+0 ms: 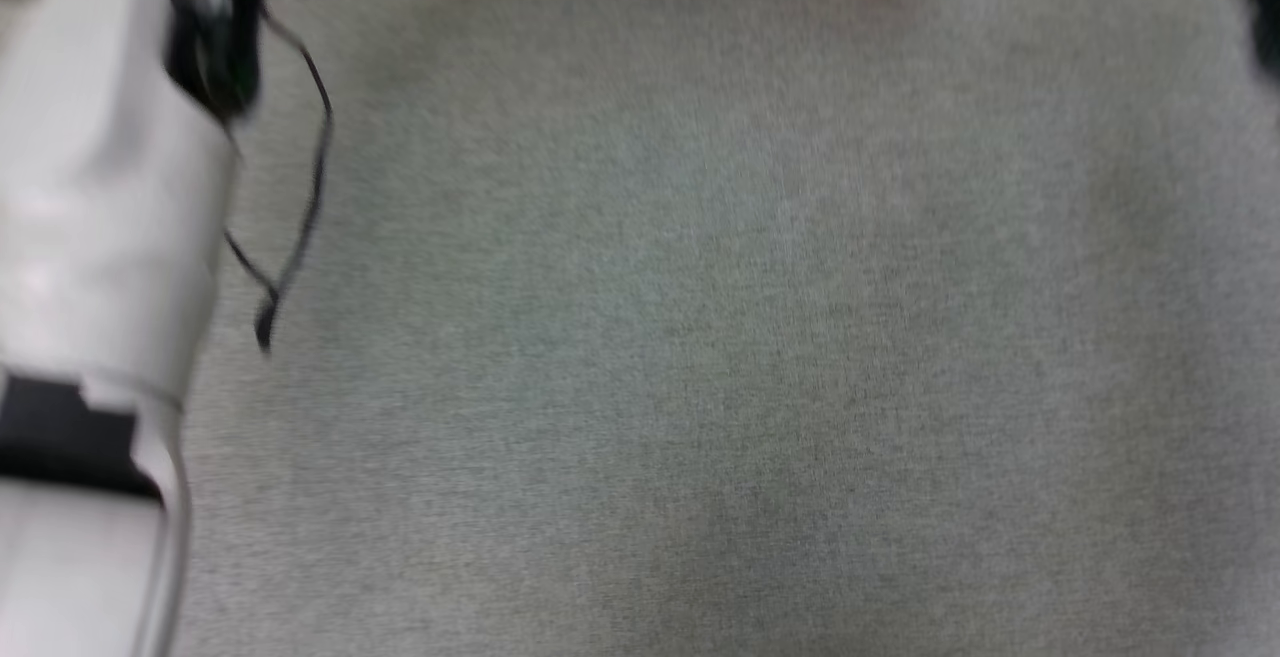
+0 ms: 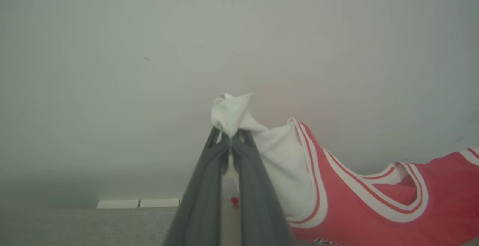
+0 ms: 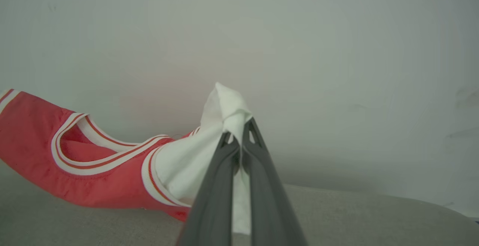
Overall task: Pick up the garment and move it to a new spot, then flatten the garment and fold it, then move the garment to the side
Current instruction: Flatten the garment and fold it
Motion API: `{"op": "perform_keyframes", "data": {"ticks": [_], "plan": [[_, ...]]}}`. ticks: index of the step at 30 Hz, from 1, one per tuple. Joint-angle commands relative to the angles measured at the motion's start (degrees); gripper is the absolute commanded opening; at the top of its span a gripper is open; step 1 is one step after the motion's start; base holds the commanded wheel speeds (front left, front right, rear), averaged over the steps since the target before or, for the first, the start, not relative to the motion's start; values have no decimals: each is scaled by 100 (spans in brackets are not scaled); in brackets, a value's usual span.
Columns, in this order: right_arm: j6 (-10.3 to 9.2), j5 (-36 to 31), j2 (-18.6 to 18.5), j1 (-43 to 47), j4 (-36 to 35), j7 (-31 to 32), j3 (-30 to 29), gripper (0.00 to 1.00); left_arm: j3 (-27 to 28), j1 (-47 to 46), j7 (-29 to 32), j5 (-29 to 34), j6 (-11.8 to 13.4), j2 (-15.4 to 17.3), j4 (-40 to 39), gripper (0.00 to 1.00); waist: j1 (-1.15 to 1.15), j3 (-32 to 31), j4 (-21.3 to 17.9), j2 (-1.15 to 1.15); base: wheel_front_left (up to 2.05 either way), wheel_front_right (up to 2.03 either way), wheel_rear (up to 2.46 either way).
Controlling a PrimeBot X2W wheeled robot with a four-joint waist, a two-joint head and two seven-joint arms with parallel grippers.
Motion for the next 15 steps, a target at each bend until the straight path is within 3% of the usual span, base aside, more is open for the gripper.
{"op": "perform_keyframes", "data": {"ticks": [1,8,15], "plan": [[-2,92,-62,261,-40,-9,47,0,44,252,-39,-4,-16,-18,-85,0,0,-338,144,0,0,0,0],[-2,566,-285,2023,-683,-5,291,0,445,2207,-33,82,-14,70,-721,0,0,-1166,231,0,0,0,0],[-2,612,-544,3840,-1539,-21,-1,0,791,4247,-29,230,195,151,-1578,0,0,-1886,325,0,0,0,0]]}}
